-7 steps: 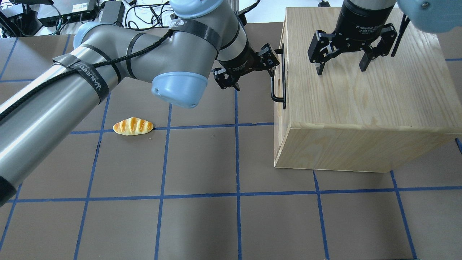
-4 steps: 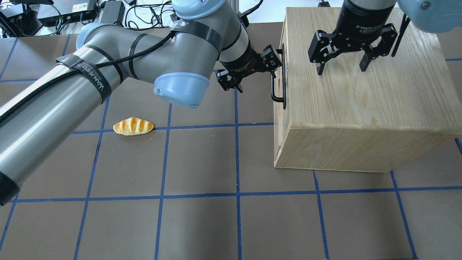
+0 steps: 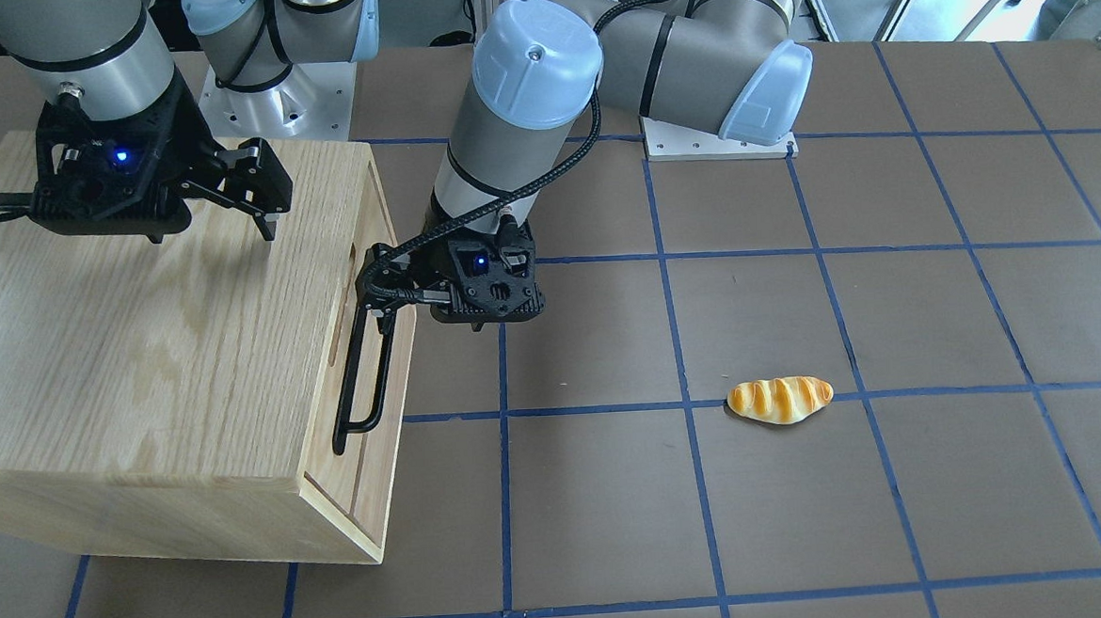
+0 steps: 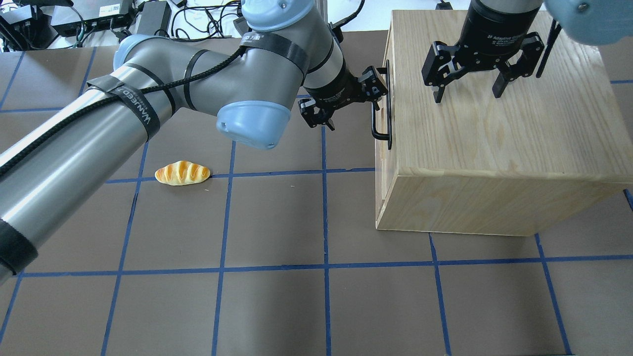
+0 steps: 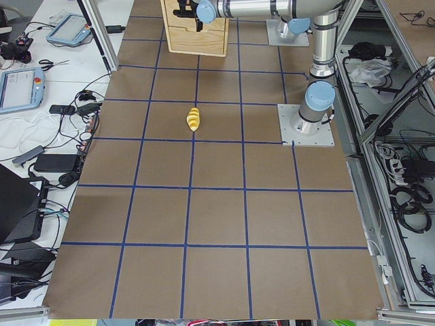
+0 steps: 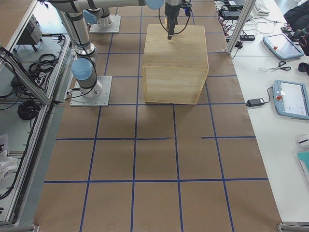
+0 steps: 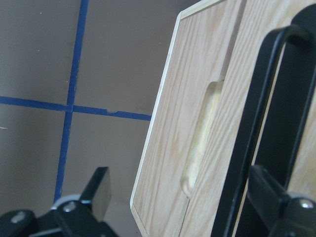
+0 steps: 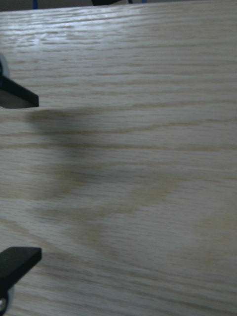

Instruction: Open upper drawer

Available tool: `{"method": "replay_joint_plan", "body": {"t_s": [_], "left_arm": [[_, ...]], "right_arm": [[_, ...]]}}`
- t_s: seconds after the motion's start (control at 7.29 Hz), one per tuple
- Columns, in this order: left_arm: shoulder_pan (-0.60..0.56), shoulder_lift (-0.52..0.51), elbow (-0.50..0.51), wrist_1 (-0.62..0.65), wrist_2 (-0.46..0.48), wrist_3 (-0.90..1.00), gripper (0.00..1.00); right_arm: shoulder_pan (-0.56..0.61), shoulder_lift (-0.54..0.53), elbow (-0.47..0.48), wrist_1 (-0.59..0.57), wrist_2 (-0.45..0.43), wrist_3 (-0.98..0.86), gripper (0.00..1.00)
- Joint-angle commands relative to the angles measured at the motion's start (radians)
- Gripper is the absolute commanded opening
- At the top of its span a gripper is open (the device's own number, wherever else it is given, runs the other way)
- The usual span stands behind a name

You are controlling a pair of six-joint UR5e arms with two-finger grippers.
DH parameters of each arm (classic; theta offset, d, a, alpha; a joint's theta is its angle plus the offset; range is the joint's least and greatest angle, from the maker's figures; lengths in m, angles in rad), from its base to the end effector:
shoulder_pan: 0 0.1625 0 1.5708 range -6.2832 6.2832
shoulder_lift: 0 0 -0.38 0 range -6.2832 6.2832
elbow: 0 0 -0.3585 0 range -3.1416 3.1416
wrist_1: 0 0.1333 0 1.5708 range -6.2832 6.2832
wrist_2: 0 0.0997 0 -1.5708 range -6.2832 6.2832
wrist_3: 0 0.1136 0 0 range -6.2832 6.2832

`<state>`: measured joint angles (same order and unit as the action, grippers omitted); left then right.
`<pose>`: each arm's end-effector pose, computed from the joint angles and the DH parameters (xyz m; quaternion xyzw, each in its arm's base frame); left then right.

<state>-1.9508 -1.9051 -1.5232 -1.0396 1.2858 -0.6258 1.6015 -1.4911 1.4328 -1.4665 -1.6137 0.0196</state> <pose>-0.3729 -0.4882 0.3384 0.1033 -0.9772 0.0378 0.1817 0.1432 -0.4783 0.4442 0.0060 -0.9995 -0.0224 0.0220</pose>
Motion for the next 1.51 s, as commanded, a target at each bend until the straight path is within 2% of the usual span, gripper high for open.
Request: {"method": "replay_joint_plan", "body": {"t_s": [0.0, 1.37], "left_arm": [[0.000, -0.008, 0.001, 0.001, -0.016, 0.000, 1.00], [-0.003, -0.028, 0.000, 0.044, -0.019, 0.001, 1.00]], "right_arm": [[0.000, 0.000, 0.000, 0.000, 0.000, 0.000, 1.00], [0.000, 0.000, 0.000, 0.000, 0.000, 0.000, 1.00]]}}
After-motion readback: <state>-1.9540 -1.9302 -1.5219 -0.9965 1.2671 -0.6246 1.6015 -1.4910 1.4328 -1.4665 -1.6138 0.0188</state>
